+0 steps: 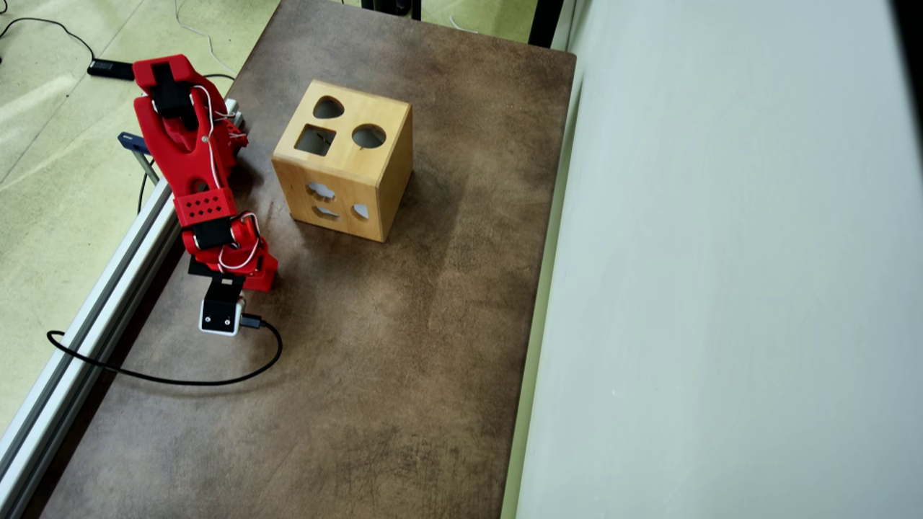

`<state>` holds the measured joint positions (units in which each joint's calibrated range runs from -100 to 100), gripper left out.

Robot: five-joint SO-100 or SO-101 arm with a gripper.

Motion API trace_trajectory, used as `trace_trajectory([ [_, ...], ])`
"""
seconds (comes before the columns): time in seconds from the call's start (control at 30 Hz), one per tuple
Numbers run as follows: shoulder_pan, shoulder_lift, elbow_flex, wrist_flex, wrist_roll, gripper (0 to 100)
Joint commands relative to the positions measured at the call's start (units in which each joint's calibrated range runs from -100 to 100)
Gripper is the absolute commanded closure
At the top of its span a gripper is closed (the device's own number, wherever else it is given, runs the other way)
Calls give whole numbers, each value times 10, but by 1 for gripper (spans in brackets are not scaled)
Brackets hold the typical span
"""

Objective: Pick and place the red cube on the square hole

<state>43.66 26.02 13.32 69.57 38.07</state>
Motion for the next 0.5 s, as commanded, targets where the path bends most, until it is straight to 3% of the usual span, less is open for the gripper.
trace_trajectory([
  [0.0,15,-37,-12,5,-3,95],
  [0.47,56,-126,-10,6,-3,95],
])
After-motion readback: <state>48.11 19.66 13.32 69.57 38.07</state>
